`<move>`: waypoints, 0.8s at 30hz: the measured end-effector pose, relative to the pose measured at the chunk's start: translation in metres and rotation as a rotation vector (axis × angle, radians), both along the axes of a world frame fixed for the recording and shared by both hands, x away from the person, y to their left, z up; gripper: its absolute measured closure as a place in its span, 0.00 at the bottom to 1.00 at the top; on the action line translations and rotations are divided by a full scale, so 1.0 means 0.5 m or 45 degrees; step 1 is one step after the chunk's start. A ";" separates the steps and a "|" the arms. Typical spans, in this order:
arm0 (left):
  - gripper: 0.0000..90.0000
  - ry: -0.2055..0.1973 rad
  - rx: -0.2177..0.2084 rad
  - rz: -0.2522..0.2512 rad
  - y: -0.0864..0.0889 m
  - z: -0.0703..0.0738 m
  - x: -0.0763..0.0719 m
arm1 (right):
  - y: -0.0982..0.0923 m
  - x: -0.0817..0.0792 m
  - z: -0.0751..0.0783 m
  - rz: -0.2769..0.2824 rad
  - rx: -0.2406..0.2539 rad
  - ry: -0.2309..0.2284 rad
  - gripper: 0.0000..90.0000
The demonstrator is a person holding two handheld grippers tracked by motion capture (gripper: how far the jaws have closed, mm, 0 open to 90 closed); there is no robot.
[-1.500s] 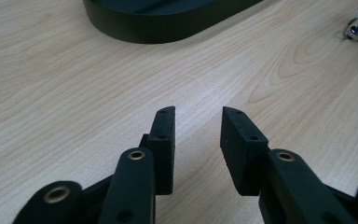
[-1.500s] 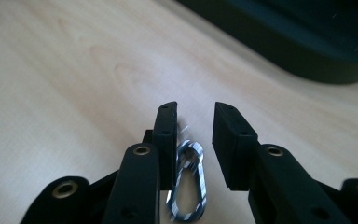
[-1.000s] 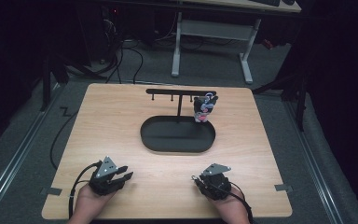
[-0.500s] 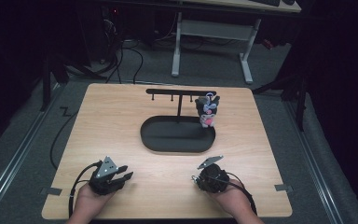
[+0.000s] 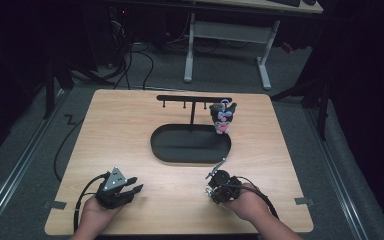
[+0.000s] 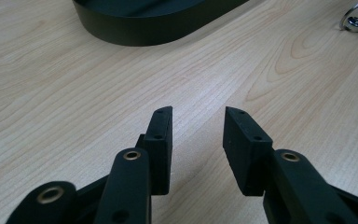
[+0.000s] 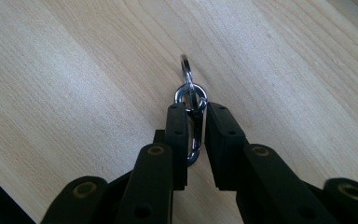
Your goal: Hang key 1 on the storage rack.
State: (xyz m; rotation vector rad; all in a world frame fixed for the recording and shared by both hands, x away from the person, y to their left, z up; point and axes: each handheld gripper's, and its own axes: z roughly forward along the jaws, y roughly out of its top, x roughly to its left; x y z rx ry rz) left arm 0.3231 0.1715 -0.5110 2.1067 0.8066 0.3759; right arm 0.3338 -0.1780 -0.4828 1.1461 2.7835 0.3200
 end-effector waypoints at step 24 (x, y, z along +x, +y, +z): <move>0.70 -0.005 -0.005 -0.010 0.000 0.001 -0.001 | 0.040 0.040 0.025 0.121 -0.155 0.139 0.99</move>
